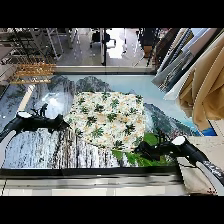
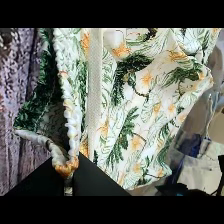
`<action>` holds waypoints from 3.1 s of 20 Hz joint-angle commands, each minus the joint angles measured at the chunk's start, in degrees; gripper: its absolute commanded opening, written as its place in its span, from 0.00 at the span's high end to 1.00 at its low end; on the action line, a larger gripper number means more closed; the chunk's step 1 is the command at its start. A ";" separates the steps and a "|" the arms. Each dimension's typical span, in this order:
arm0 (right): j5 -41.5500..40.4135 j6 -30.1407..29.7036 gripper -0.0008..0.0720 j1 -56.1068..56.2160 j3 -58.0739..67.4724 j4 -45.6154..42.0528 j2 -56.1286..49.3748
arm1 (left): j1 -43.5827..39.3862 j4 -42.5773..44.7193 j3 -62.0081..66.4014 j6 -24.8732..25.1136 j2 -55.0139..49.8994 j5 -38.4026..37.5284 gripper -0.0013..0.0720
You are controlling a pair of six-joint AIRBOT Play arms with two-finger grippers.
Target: Fold the clothes and pants, and hang the long-sleeved shirts on hangers.
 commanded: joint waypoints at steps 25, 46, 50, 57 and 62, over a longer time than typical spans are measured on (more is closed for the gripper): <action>1.75 -6.80 0.98 -0.09 42.95 -15.98 39.69 | 3.37 -24.30 31.85 3.45 25.73 -21.57 0.97; 13.07 -11.89 0.98 -0.04 77.37 -19.02 -21.33 | -8.83 13.07 20.15 1.36 13.09 1.68 0.97; 6.23 -11.74 0.98 -0.02 77.37 -18.47 -36.06 | -9.33 13.25 20.48 -2.84 -6.08 22.10 0.97; 8.70 -11.67 0.98 -0.04 77.55 -17.66 -33.29 | -6.88 12.02 32.11 -3.13 -8.55 17.40 0.97; 13.97 -13.18 0.98 -0.04 77.55 -18.58 -20.96 | -6.51 13.70 32.20 3.15 7.67 9.09 0.97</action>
